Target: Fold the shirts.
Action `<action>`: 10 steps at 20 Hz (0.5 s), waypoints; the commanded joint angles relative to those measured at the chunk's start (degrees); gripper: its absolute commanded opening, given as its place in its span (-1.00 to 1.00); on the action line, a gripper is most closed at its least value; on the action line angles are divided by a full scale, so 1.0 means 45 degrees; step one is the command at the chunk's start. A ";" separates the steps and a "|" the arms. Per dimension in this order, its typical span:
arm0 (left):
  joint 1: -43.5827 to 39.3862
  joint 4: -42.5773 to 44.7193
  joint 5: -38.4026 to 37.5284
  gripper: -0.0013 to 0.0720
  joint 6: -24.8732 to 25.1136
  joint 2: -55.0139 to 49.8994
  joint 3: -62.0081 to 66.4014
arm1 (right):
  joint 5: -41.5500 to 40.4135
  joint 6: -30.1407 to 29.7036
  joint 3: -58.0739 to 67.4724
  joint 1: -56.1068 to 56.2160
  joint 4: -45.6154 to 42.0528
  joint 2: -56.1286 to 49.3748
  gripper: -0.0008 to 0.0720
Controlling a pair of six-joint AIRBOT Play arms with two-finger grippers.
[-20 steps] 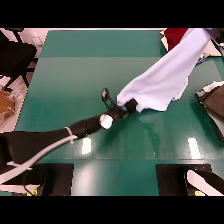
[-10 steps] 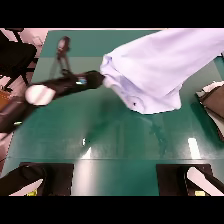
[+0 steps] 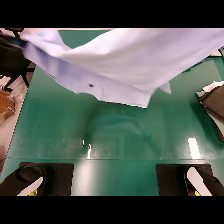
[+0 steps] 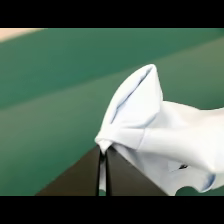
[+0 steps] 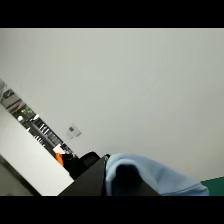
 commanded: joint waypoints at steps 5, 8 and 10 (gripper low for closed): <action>0.0049 0.0593 -0.1559 -0.90 0.1588 0.0102 0.5178 | 0.0000 0.2331 0.0010 0.0165 -0.2244 0.3978 -0.92; 0.0044 0.0345 -0.2288 -0.90 0.1569 0.0073 0.5474 | 0.0282 0.3959 0.0000 0.0165 -0.6392 0.4318 -0.92; 0.0044 -0.0010 -0.2807 -0.90 0.1583 -0.0476 0.5090 | 0.1758 0.4663 -0.0024 0.0165 -0.8476 0.3502 -0.92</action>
